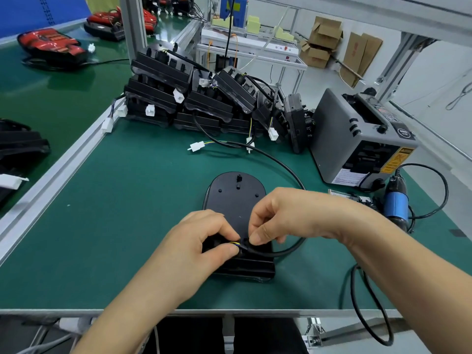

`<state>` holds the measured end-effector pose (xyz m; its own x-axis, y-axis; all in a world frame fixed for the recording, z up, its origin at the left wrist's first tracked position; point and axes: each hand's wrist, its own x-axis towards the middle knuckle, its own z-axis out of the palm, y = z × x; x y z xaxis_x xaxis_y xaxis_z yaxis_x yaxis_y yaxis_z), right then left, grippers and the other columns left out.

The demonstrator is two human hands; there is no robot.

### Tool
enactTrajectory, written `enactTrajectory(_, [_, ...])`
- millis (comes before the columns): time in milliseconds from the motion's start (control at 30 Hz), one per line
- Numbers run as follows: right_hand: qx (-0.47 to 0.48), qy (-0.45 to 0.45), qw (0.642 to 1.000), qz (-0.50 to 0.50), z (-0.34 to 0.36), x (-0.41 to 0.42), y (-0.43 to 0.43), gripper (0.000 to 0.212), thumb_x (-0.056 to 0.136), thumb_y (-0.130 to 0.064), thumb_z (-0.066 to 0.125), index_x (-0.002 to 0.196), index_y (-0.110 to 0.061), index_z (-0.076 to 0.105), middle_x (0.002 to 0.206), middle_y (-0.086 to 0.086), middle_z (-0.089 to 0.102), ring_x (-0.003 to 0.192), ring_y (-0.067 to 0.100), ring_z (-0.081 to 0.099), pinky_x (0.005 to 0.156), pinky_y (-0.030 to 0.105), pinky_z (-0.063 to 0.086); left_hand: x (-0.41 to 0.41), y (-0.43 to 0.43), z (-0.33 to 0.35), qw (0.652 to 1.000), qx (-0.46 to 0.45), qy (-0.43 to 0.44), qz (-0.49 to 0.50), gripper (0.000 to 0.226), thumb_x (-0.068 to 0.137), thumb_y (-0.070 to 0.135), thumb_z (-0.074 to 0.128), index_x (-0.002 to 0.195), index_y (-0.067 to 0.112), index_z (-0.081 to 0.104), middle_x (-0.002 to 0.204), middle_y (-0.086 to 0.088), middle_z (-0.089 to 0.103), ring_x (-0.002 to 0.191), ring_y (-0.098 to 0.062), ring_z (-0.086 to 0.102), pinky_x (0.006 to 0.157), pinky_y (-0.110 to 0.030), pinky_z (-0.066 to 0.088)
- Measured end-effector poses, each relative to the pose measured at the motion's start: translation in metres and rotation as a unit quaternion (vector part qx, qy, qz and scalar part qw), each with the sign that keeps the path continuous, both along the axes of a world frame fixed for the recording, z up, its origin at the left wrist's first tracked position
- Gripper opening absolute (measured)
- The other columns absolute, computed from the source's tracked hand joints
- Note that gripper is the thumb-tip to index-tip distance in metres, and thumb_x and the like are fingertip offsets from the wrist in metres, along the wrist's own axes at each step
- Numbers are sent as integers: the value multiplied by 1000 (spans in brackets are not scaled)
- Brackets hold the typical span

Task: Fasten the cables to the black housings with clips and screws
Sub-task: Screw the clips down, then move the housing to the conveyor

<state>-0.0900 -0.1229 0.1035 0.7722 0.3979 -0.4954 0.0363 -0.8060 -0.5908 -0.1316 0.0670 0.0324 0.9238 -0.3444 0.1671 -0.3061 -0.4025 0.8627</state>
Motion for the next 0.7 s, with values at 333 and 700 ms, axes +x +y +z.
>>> enactTrajectory(333, [-119,-3,990,74,10,16,10,11,79,-35,73,74,-28,66,66,-15,65,50,-6,54,49,4,38,0,-1,-3,1000,11,-23,0,6,68,36,63,70,42,61,93,21,61,109,-1,50,90,-17,38])
enactTrajectory(700, [-197,9,967,164,17,29,26,11,79,-35,73,74,-29,66,72,-12,65,60,1,59,60,18,40,1,0,-2,1000,6,-14,6,32,76,14,77,67,40,63,88,18,62,107,-2,51,89,-18,37])
